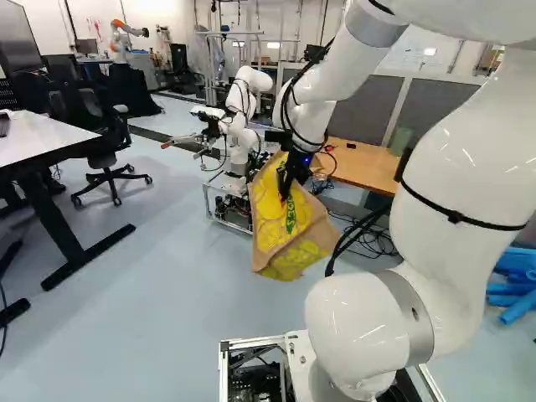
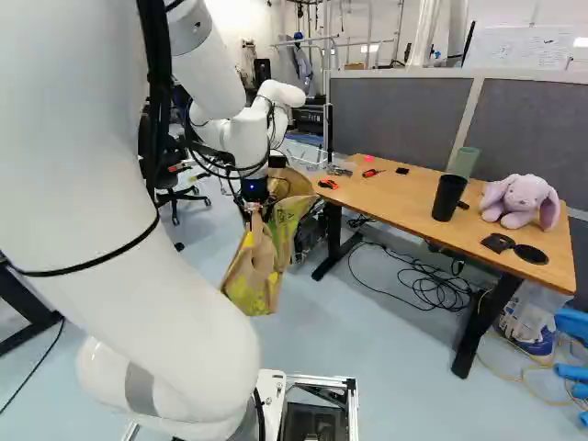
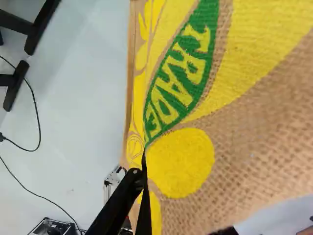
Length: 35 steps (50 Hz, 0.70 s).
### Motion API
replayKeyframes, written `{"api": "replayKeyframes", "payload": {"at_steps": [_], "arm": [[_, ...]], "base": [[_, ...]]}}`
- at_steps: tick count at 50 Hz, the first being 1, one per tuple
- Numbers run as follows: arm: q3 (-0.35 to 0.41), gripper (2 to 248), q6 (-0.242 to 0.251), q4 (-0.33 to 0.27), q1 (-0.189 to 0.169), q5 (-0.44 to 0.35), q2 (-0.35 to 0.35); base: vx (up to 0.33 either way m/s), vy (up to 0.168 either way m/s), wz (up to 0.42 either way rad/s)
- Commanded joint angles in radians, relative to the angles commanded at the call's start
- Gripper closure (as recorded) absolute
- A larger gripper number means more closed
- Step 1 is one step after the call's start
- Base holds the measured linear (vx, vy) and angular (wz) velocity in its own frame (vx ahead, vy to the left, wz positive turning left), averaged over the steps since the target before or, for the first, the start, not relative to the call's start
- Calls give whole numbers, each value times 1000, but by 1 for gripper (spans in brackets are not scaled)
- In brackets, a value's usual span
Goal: Pick up the bag on the ground and place it on the table
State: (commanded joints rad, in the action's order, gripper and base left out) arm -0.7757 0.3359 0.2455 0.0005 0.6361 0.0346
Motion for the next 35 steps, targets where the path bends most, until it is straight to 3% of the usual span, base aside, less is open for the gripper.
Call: {"api": "replayKeyframes", "payload": {"at_steps": [35], "arm": [[-48, 228, 0, 0, 0, 125, -76]], "base": [[0, 0, 0]]}}
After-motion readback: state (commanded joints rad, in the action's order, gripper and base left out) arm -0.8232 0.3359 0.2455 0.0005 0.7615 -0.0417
